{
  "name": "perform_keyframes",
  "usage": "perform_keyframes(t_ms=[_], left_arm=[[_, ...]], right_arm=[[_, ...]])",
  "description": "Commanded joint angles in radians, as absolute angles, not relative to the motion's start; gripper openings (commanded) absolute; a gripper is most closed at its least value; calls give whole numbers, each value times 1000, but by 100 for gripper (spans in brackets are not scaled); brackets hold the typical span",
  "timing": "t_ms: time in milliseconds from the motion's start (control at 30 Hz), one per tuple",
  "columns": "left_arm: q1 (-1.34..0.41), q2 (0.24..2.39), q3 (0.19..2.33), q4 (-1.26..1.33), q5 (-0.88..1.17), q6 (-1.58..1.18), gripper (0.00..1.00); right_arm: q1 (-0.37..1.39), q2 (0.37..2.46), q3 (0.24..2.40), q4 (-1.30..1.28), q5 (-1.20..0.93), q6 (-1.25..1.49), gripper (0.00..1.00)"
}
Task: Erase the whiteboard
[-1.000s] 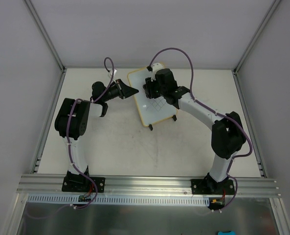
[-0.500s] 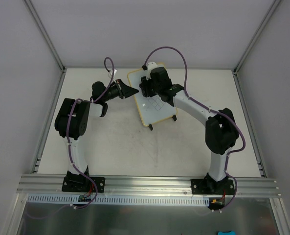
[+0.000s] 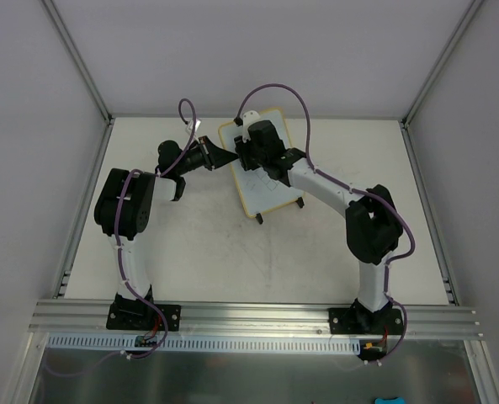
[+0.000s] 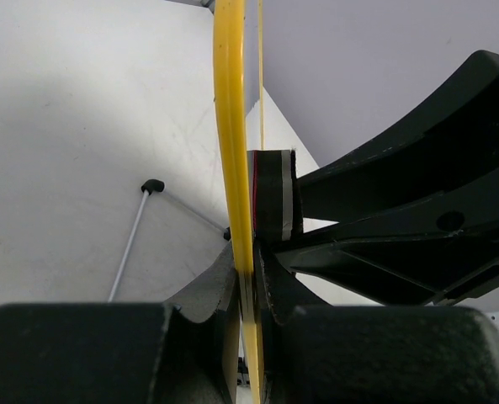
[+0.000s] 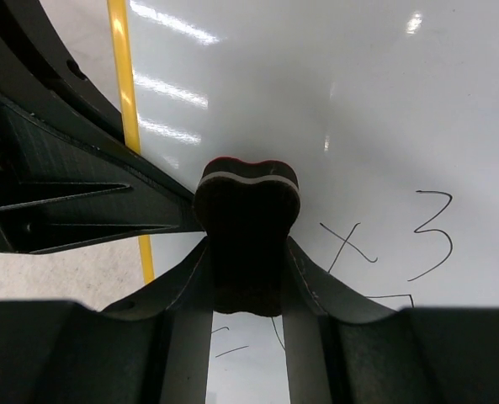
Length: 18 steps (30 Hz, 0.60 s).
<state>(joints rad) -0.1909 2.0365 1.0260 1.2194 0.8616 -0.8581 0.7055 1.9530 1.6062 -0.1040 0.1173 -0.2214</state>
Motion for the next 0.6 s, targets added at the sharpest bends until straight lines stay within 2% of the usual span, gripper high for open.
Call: perform_keyframes(t_ms=[0,300,567], left_arm=[[-199,2031,1048,1282,879,-799,0],[-199,2022,1049,1276,882,-796,0],[-199,2028,1049,1289,879,-801,0]], right_arm=[[703,1970,1637,-94,175,-229,0],[703,1959,1574,-94,169,-216,0],[709,1873,1341,-31,140,-146,0]])
